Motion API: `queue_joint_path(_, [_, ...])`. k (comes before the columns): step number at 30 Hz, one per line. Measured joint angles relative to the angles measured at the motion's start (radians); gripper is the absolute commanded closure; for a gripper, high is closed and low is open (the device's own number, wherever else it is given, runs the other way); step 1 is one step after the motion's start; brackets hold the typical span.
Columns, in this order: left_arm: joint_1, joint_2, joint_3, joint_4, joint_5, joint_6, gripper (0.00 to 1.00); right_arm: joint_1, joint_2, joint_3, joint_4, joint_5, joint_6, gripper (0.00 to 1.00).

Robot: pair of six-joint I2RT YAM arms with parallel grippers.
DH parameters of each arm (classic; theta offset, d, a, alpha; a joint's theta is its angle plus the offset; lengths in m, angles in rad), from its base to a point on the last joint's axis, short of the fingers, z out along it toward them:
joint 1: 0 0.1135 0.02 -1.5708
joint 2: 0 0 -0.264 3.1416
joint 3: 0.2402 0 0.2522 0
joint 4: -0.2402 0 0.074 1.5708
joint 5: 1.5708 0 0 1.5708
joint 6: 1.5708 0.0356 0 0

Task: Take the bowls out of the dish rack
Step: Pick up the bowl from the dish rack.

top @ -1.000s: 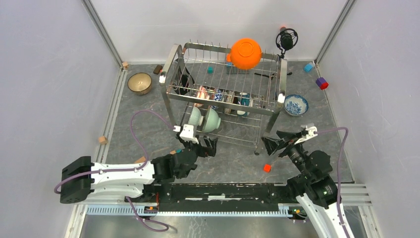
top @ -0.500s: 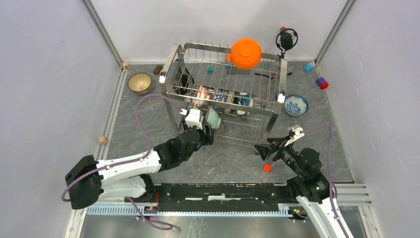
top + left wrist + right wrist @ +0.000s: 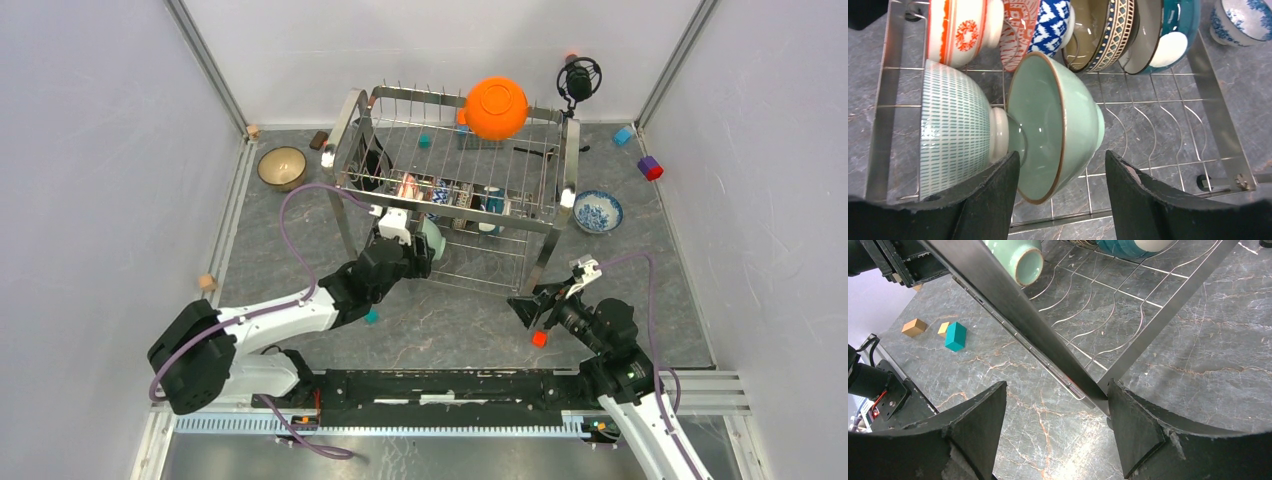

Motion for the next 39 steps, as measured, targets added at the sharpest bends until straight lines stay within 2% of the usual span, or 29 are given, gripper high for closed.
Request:
queue_joint_path(15, [0.064,0.016,0.0,0.071,0.171,0.005,0.48,0.008,0.0,-0.008,0.023,-0.018,0.001,0.23])
queue_joint_path(27, [0.076,0.062,-0.006,0.14,0.182,0.005,0.55,0.008,0.0,-0.008,0.023,-0.018,0.001,0.24])
queue_joint_path(35, [0.081,0.069,-0.047,0.223,0.201,0.005,0.76,0.008,0.0,-0.008,0.023,-0.018,0.001,0.24])
queue_joint_path(39, [0.086,0.063,-0.068,0.274,0.216,0.005,0.83,0.009,0.0,-0.008,0.022,-0.027,0.006,0.24])
